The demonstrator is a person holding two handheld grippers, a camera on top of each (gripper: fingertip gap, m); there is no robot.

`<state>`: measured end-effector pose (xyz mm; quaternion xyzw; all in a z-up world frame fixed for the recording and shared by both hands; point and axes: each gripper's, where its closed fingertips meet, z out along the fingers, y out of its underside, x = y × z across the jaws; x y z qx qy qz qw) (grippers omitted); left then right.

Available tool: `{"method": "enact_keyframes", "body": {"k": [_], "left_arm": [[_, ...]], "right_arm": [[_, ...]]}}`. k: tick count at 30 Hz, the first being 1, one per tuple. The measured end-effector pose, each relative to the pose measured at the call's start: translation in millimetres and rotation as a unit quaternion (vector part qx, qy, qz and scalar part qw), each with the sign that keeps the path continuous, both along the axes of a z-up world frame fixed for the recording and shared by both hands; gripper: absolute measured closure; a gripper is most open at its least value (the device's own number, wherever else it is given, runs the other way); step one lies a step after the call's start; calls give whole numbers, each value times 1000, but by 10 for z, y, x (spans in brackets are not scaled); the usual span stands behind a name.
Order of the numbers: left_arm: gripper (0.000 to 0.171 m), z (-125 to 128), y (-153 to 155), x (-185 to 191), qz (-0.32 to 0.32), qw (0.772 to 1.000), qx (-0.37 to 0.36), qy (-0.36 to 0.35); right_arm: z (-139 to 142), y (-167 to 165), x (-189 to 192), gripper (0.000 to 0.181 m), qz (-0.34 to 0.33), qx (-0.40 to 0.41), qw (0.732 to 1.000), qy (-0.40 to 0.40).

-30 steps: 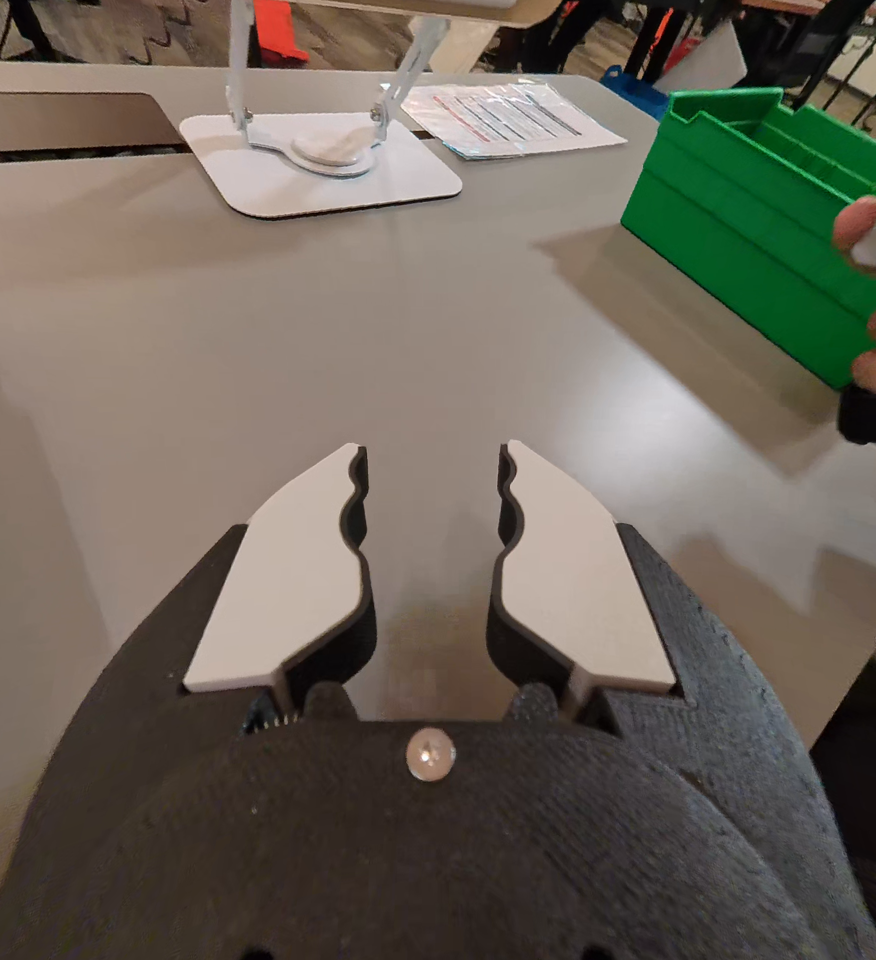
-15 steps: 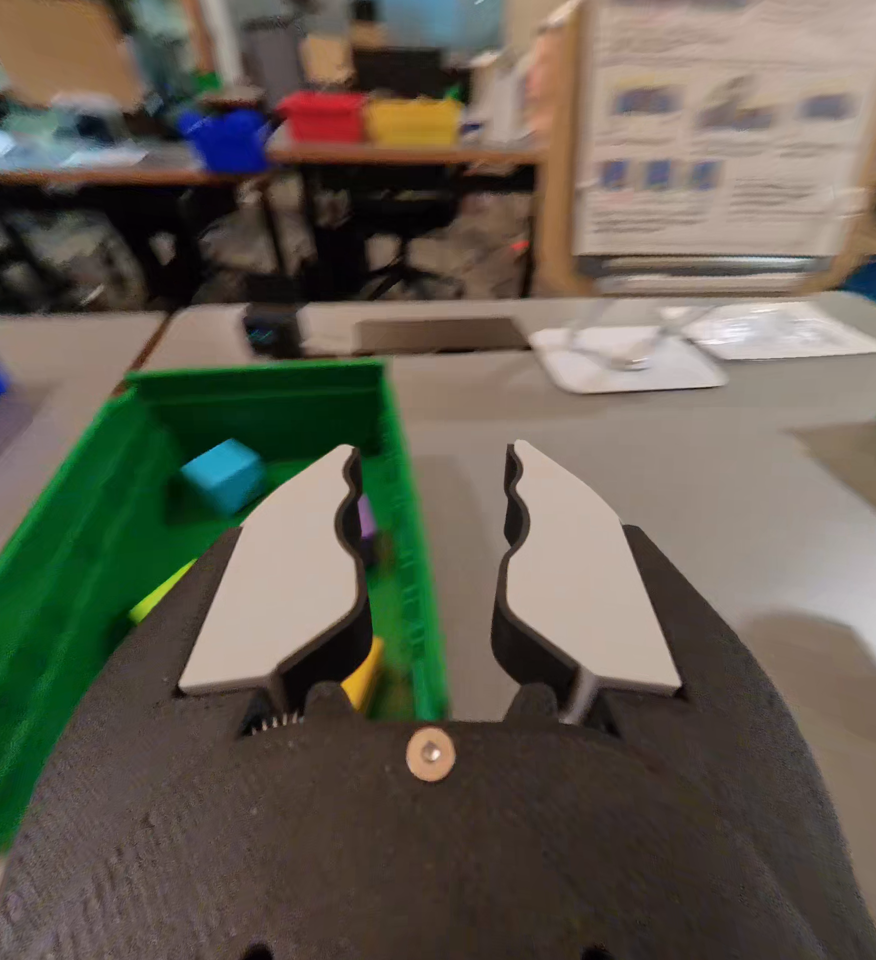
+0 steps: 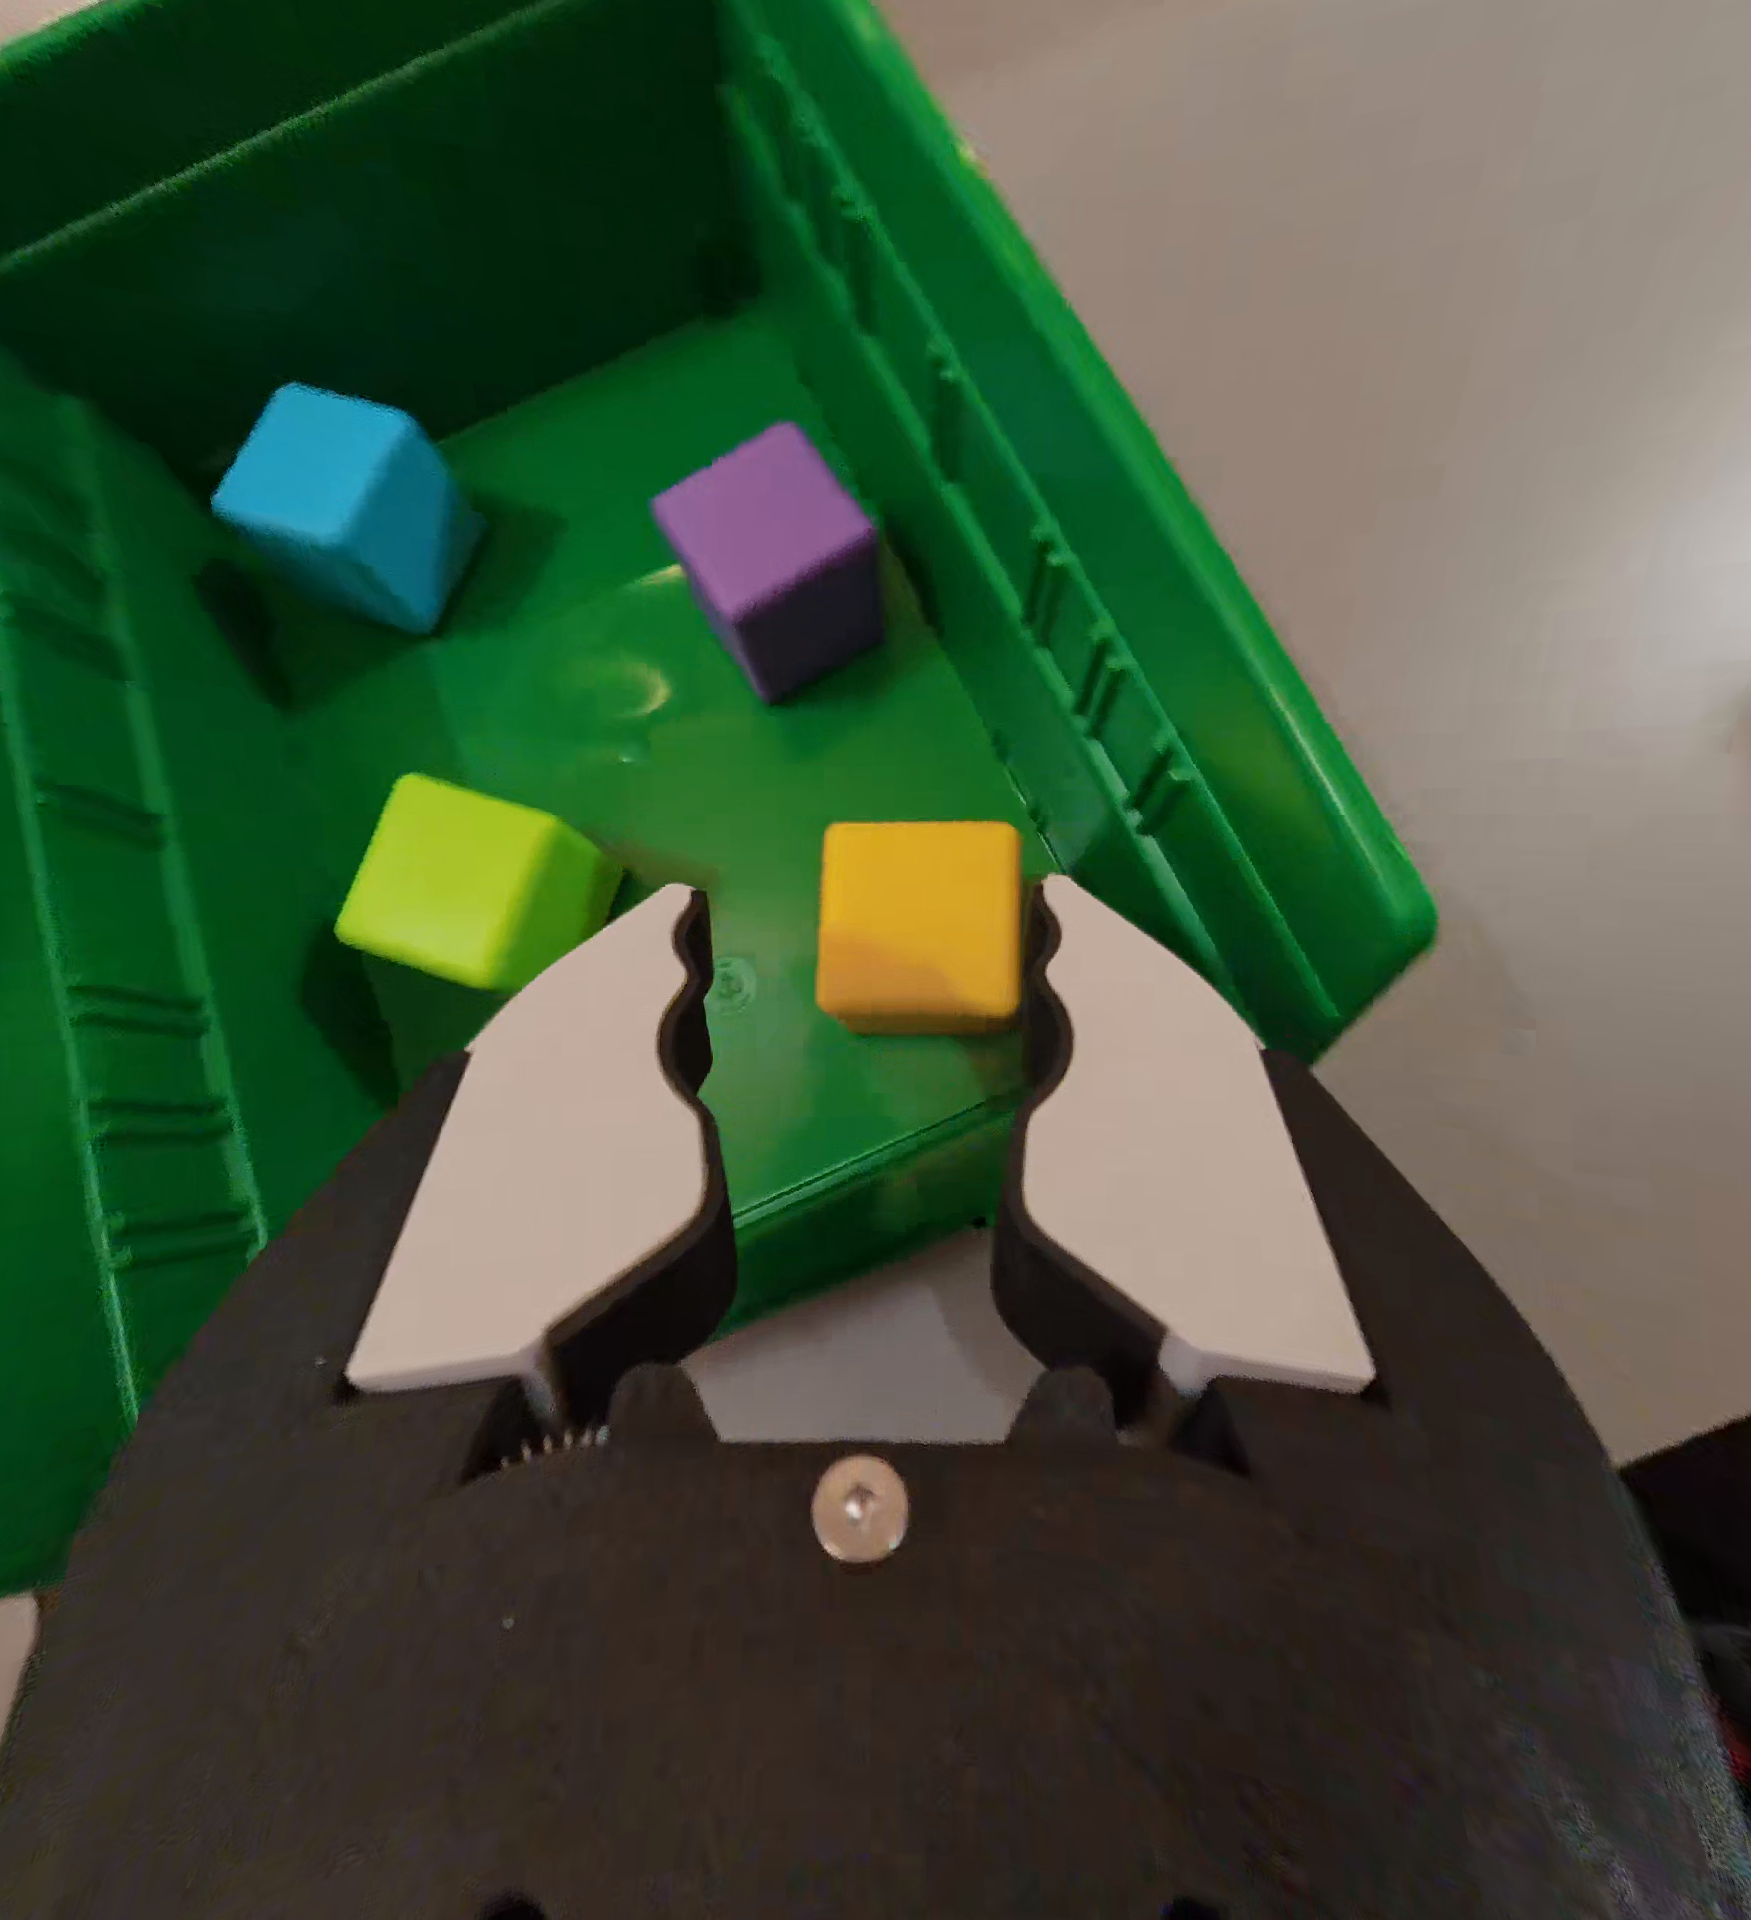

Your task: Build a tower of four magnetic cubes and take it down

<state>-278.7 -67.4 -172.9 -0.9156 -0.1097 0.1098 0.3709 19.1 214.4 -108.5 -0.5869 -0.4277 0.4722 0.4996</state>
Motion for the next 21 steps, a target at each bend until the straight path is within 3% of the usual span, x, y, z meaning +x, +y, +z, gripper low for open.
{"method": "enact_keyframes", "body": {"k": [3,9,13,19,21], "left_arm": [[113,-55,18,29,-35,999,-21,16],[107,-297,-16,48,-44,995,-84,-30],[101,-334,34,94,-49,993,-82,-67],[113,-335,75,127,-41,991,-77,-102],[127,-301,91,128,-44,992,-70,-97]], "right_arm": [[-17,15,46,136,-3,-11,1000,0],[-36,52,130,140,-15,-9,1000,-5],[-64,54,153,142,-17,-7,1000,-12],[-59,51,172,144,-19,-5,1000,-11],[-60,45,170,144,-18,-5,1000,-12]]}}
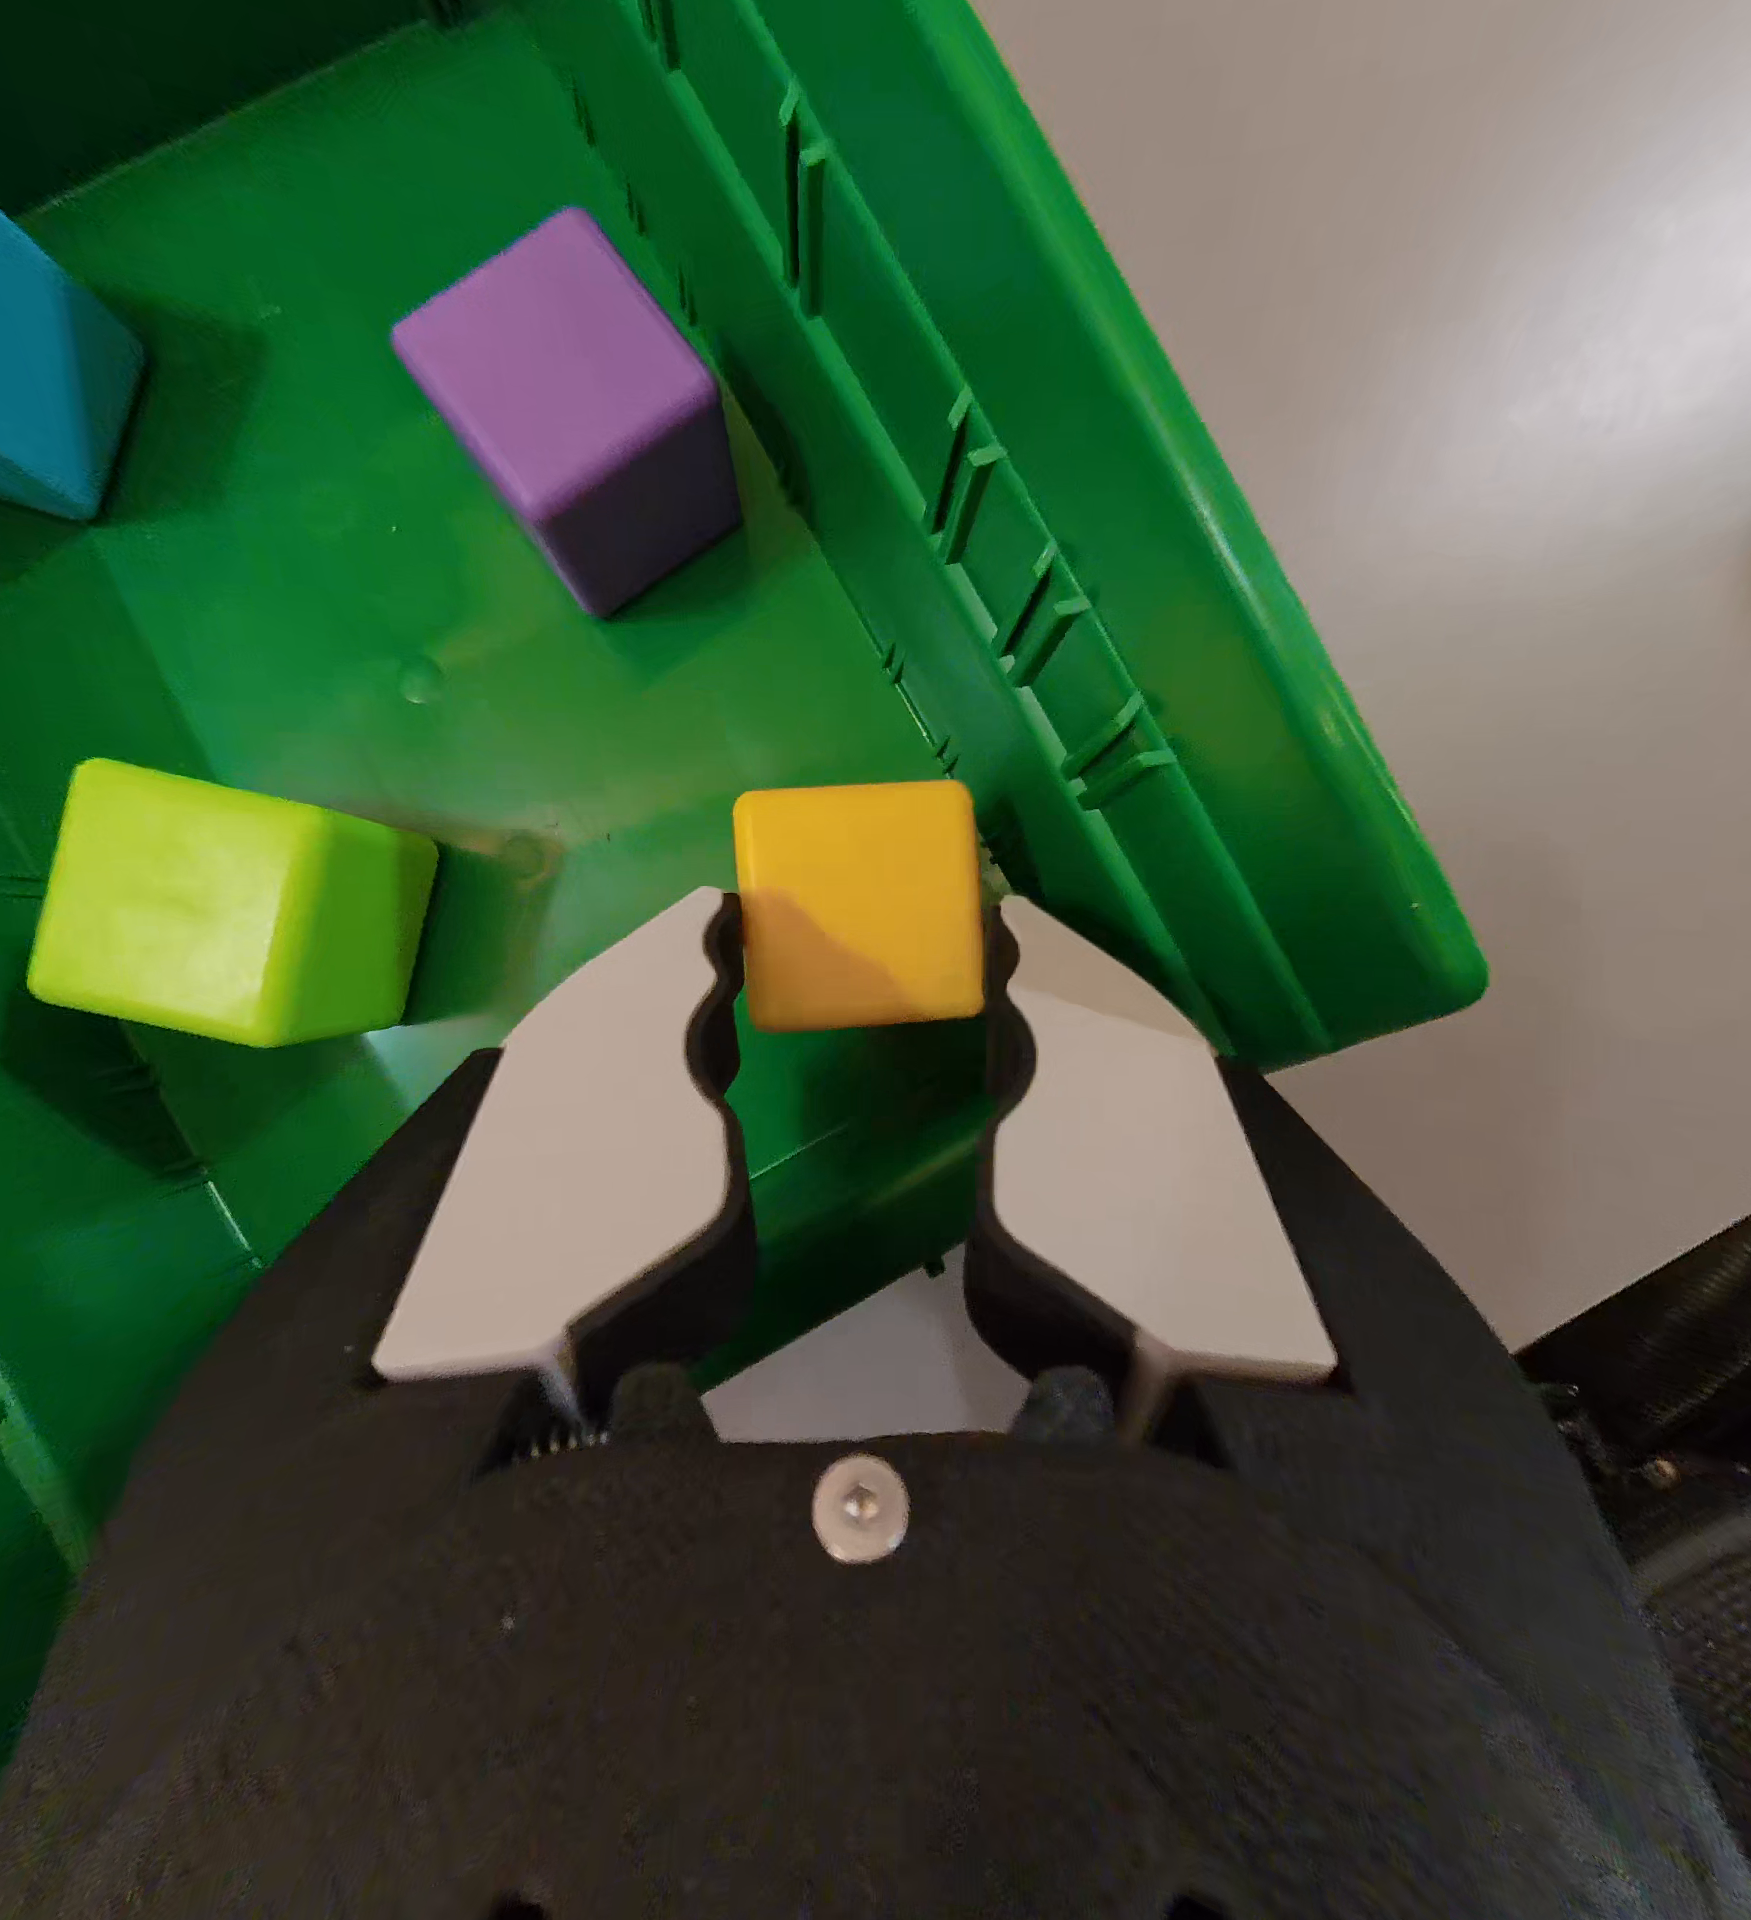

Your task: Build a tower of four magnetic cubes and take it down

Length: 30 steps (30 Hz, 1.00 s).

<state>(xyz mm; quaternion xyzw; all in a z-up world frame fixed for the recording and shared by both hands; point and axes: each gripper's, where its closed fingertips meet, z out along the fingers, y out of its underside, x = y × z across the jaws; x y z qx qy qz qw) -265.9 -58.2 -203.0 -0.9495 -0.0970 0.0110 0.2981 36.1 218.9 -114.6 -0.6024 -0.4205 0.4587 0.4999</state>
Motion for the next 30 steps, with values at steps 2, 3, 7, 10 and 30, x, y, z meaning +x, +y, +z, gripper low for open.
{"method": "enact_keyframes", "body": {"k": [2,3,7,10,30], "left_arm": [[128,-4,-7,-12,6,1000,-5,2],[128,-4,-6,-13,6,1000,-5,3],[128,23,1,-52,1,999,-7,33],[128,73,5,-77,-1,999,-5,51],[126,1482,355,647,-122,952,32,277]], "right_arm": [[2,-10,-2,145,1,1,1000,0],[2,-14,-2,145,2,2,1000,0],[-4,-27,-5,146,3,6,1000,-2],[-8,-25,-6,147,2,8,1000,-4],[117,-10,38,148,2,8,1000,23]]}}
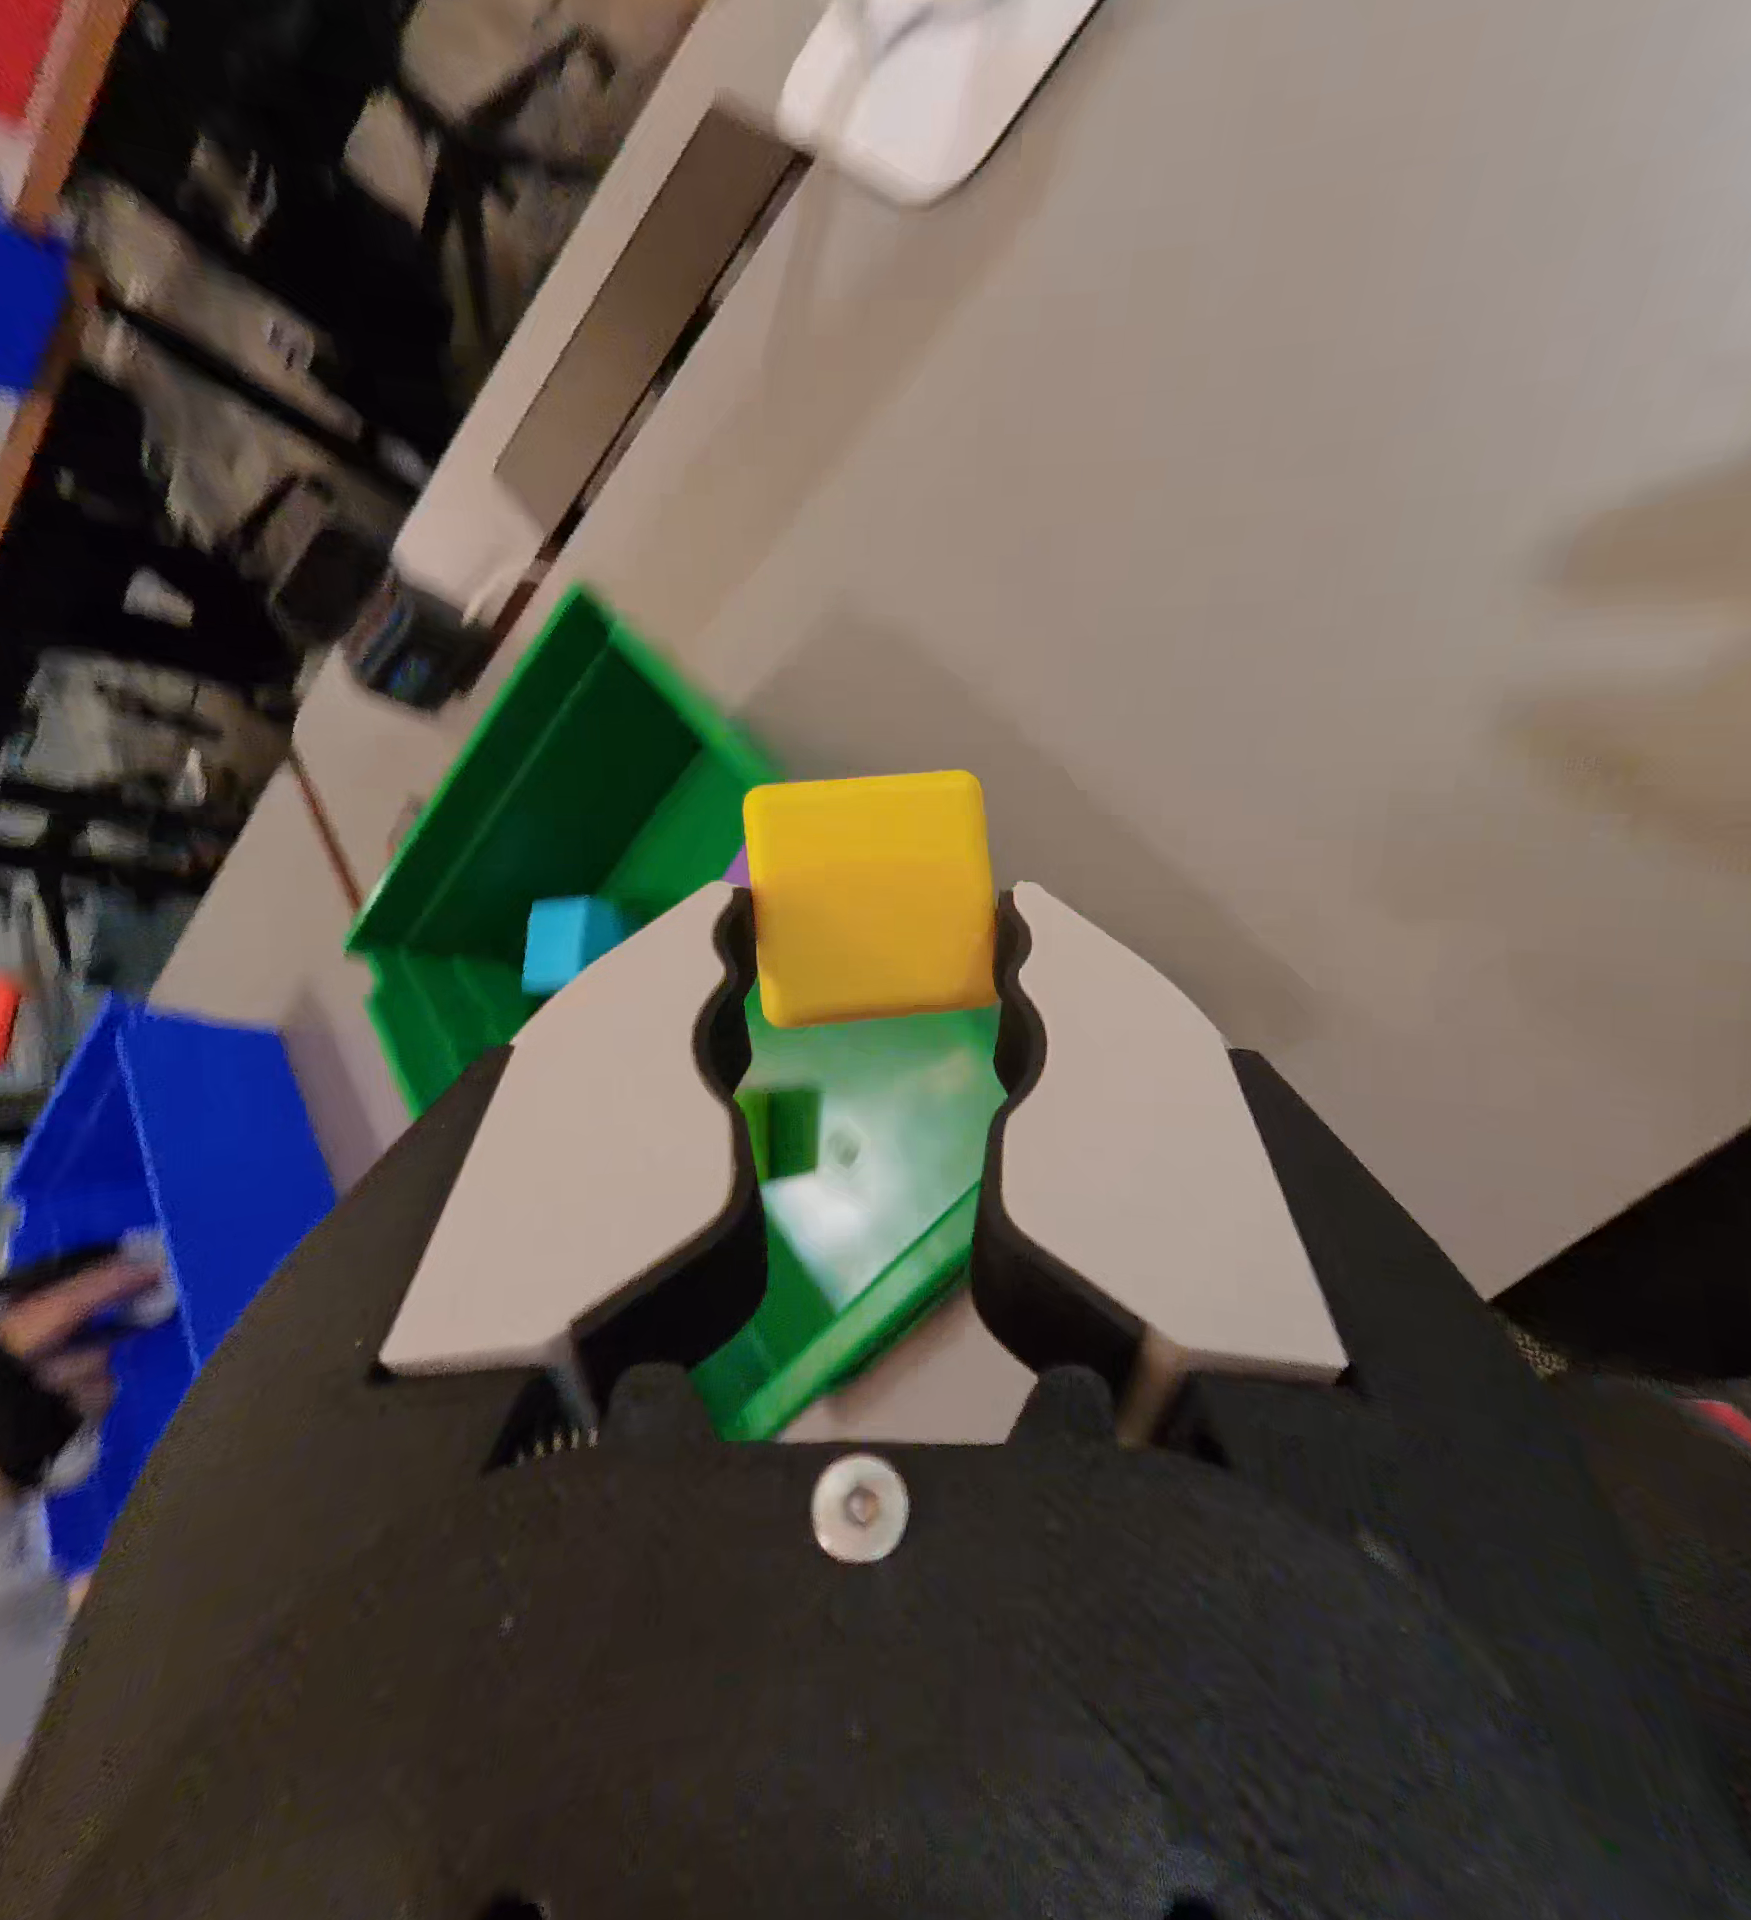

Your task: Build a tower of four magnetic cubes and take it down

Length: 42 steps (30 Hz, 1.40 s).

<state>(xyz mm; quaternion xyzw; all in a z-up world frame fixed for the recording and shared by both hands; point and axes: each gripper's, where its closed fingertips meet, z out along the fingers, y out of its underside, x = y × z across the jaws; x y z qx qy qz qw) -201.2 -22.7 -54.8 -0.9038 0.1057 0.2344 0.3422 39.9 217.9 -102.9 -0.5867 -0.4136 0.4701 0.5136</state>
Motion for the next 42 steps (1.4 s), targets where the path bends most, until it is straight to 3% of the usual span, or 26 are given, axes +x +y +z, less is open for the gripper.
{"method": "enact_keyframes", "body": {"k": [3,8,10,13,16,24,30,37,42], "left_arm": [[126,5,398,603,-104,994,10,-38],[126,-430,1213,1469,-279,948,9,-151],[126,-684,1580,1688,-327,925,7,-191],[126,-1116,1957,1849,-367,904,-64,-208],[126,-1260,2220,1947,-405,889,-93,-195],[126,-1338,2323,2029,-447,866,-123,-188],[126,-1458,2336,1991,-452,852,-125,-231],[126,-1510,2354,1945,-447,856,-125,-230],[122,-1507,2427,1931,-418,876,-108,-216]], "right_arm": [[9,51,26,149,-5,-11,1000,6],[18,111,118,149,-11,-45,999,18],[33,138,179,152,-18,-48,998,25],[25,160,265,153,-26,-39,999,21],[2,157,329,153,-37,-13,999,10],[-109,127,432,155,-61,67,995,-40],[-139,155,432,155,-59,33,997,-35],[-163,159,456,155,-62,32,997,-41],[-162,162,466,154,-59,19,997,-37]]}}
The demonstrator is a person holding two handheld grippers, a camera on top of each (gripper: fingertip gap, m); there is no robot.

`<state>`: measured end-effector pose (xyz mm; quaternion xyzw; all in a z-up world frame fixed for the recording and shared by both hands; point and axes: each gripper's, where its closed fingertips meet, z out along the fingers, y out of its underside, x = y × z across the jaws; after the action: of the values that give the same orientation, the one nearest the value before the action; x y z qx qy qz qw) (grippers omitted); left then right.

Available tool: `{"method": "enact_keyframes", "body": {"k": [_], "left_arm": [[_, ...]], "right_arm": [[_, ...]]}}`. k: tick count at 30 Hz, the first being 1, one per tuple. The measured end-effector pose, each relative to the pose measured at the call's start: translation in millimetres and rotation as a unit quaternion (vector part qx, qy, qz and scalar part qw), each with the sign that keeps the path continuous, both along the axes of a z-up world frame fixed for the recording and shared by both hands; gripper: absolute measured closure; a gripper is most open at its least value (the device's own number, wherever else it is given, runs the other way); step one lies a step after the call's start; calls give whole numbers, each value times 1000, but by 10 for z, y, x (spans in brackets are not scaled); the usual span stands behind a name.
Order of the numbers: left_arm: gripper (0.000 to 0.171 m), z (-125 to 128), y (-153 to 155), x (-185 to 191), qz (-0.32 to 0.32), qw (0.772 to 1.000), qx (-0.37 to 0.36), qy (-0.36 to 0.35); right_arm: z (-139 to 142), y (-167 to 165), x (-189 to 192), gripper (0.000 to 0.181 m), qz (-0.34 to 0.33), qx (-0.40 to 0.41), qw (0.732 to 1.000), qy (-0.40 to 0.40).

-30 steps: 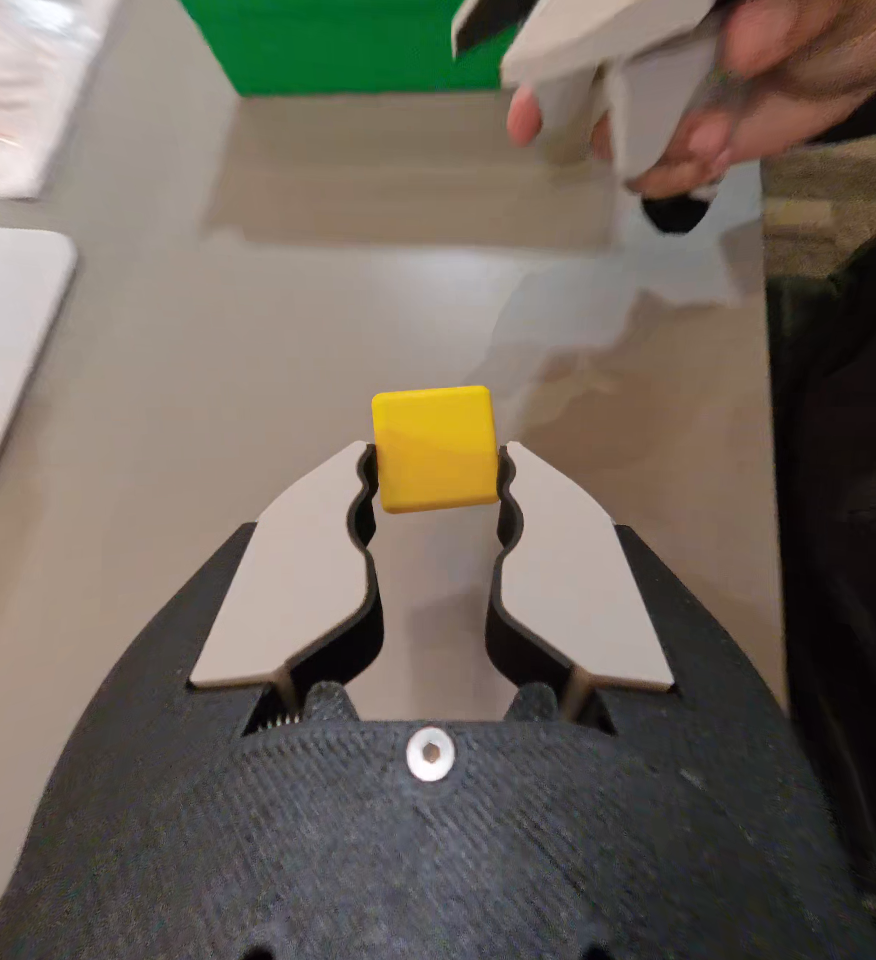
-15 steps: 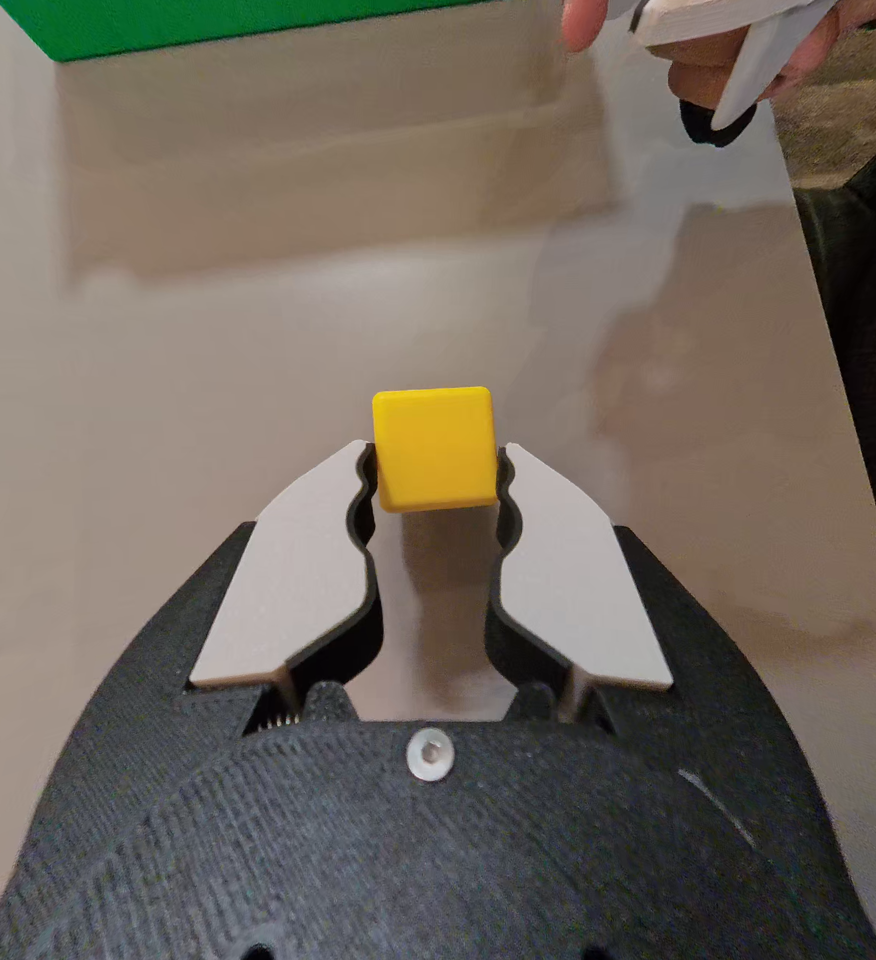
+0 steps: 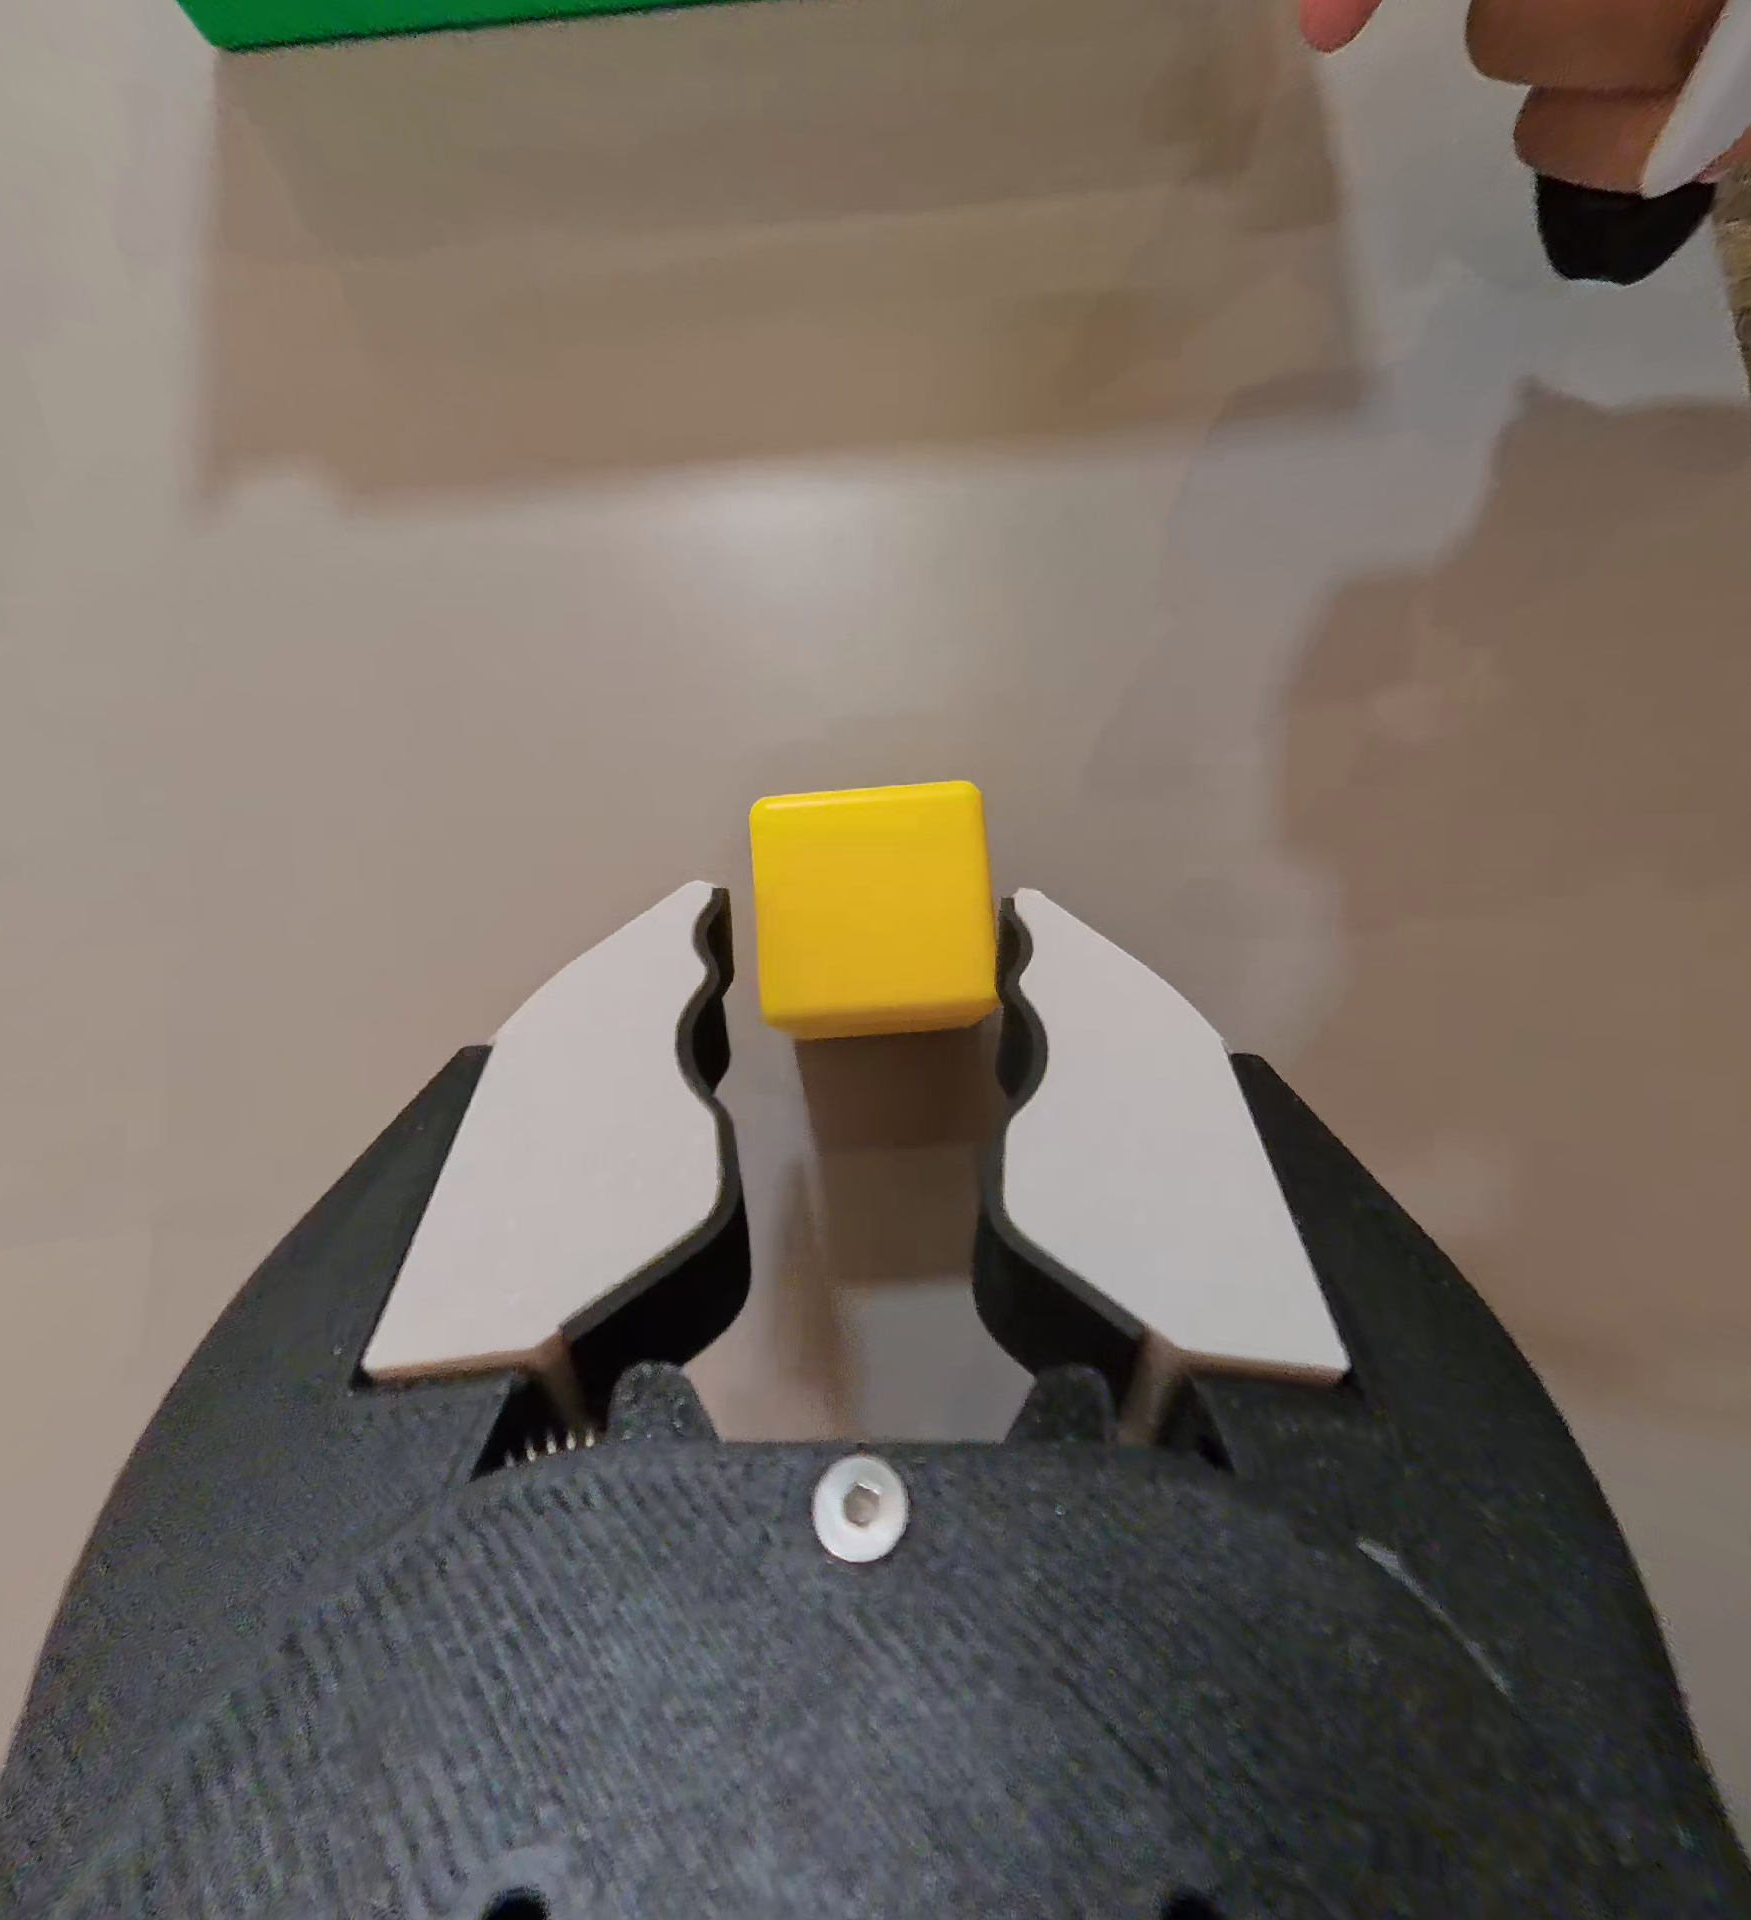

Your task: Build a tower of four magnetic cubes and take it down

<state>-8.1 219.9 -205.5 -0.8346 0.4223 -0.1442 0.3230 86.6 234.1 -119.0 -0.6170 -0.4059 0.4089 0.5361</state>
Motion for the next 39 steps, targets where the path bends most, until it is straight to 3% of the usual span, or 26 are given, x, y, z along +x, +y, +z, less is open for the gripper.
{"method": "enact_keyframes", "body": {"k": [7,39], "left_arm": [[111,-90,6,-59,18,1000,-7,23],[115,-62,-125,-93,12,999,-33,-1]], "right_arm": [[-3,8,11,154,1,-7,1000,1],[-38,9,-29,154,2,-6,1000,-10]]}}
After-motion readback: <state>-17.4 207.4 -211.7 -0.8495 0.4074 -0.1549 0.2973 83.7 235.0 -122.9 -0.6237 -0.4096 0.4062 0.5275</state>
